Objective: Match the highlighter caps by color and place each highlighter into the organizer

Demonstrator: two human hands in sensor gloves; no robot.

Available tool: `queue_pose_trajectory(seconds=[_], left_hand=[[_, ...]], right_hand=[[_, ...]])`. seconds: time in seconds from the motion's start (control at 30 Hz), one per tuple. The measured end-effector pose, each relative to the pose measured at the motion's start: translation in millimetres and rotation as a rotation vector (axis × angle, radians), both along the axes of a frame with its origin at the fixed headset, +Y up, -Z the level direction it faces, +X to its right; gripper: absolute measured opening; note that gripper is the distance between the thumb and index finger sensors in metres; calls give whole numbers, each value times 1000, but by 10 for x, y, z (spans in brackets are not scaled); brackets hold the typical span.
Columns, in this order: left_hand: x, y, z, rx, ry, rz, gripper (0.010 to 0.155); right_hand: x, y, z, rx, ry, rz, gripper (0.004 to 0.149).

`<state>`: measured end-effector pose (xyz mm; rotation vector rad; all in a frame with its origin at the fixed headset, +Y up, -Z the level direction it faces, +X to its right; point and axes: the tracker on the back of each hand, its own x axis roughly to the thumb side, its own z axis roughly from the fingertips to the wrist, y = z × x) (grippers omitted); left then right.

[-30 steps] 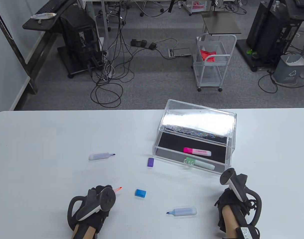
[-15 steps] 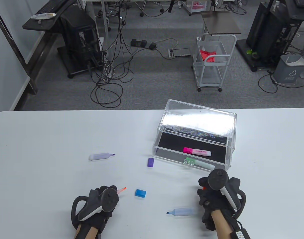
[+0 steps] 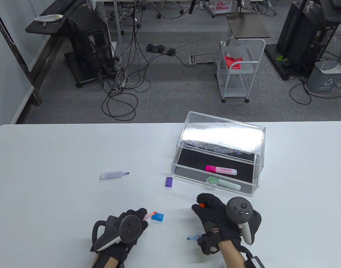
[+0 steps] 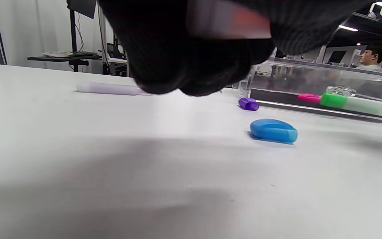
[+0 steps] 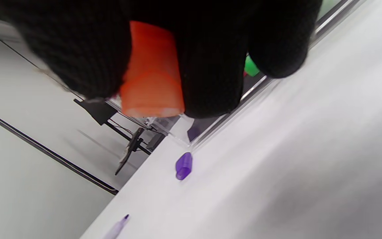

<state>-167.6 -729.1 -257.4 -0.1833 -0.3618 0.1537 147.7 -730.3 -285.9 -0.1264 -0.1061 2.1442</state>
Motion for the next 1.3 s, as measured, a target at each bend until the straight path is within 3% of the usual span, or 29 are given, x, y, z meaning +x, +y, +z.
queue_pose_trajectory(seconds=[0.33, 0.97, 1.17, 1.3], left_hand=[[204, 34, 68, 21, -73, 35, 57], [342, 32, 92, 33, -128, 90, 58], [338, 43, 113, 68, -155, 73, 57], [387, 60, 153, 109, -180, 40, 57]], right_hand=[[-280, -69, 101, 9, 72, -216, 44], [-545, -122, 164, 35, 129, -204, 45], [-679, -147, 148, 67, 285, -162, 47], [-772, -258, 108, -46, 458, -117, 59]])
